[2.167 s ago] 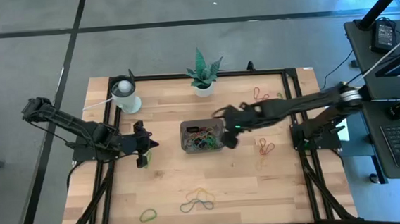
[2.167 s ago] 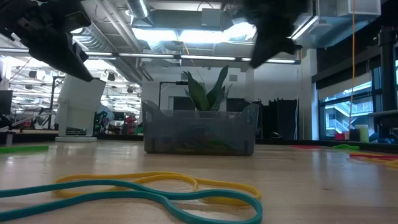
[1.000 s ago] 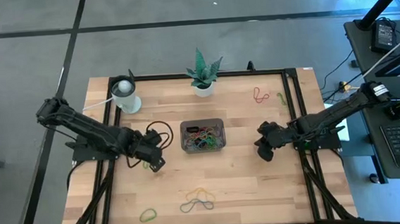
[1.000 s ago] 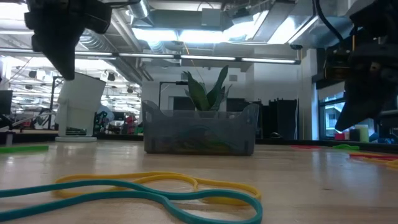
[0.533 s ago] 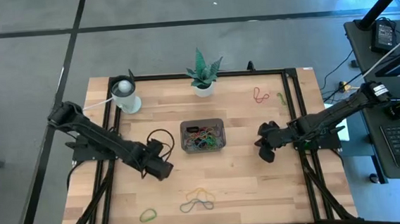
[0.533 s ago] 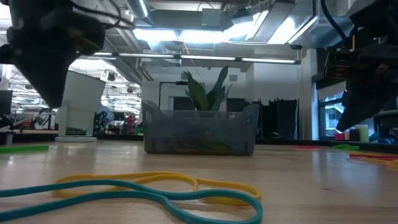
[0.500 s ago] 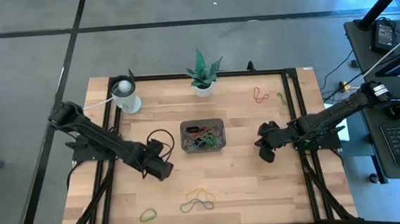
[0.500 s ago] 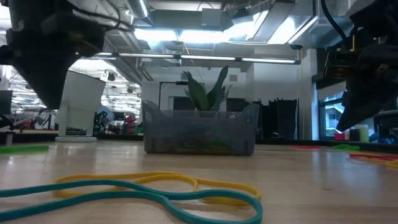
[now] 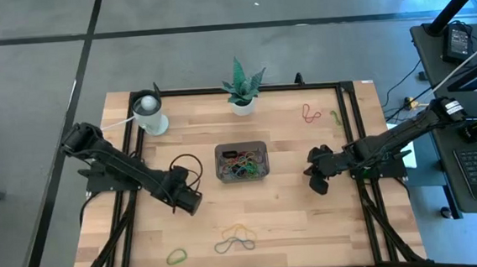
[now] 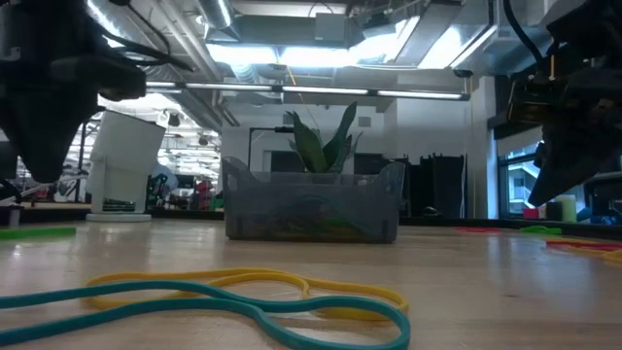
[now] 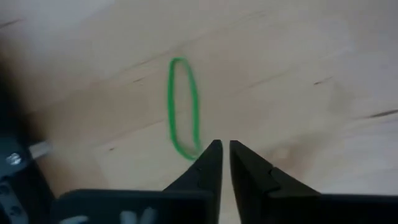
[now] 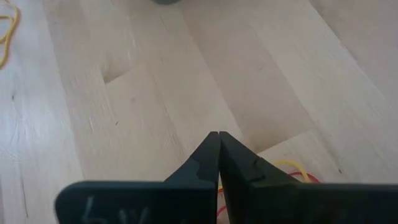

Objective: Pick and place rubber bands into bin
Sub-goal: Put the green rubber band into the black bin

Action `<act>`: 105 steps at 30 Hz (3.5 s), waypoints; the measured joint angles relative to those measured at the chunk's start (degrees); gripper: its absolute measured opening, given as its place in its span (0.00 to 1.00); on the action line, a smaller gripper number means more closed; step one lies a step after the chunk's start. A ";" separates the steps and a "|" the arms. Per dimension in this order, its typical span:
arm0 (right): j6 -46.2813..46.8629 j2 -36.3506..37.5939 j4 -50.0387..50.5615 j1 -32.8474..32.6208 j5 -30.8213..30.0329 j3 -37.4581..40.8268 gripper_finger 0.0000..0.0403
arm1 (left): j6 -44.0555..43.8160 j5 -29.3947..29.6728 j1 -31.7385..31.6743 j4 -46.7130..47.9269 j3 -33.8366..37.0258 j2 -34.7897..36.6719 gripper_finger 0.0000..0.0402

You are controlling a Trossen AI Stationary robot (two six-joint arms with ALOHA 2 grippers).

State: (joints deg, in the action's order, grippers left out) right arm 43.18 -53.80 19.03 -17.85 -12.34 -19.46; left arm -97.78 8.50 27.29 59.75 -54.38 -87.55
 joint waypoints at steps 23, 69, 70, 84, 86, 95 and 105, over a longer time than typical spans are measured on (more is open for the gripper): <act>1.60 0.00 -0.61 0.00 -0.04 0.00 0.03 | -6.73 -4.66 0.37 -14.03 11.79 0.00 0.25; 1.80 -0.04 -2.09 0.00 -0.17 0.00 0.03 | 49.74 9.22 -14.73 -0.83 -18.71 6.88 0.00; 2.36 -0.04 -2.08 -0.01 -0.17 0.00 0.03 | 52.60 9.49 -16.11 -2.74 -19.07 6.90 0.00; 4.50 -0.04 -2.56 -0.02 -0.17 0.00 0.03 | 75.63 1.14 -26.27 -26.58 -19.31 -3.33 0.00; 4.47 -0.04 -2.56 0.00 -0.17 0.00 0.03 | 75.63 -0.73 -26.80 -26.60 -19.29 -6.29 0.00; 4.27 -0.04 -2.54 -0.01 -0.15 0.00 0.03 | 72.16 -7.03 -27.91 -26.62 -19.29 -18.31 0.00; 4.13 -0.04 -2.47 0.00 -0.13 0.00 0.03 | 65.48 -5.62 -27.93 -26.52 -19.27 -21.12 0.05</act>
State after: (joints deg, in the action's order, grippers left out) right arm 47.31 -53.84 16.56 -17.85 -12.47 -19.46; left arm -32.29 2.89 -0.64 33.23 -73.65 -108.66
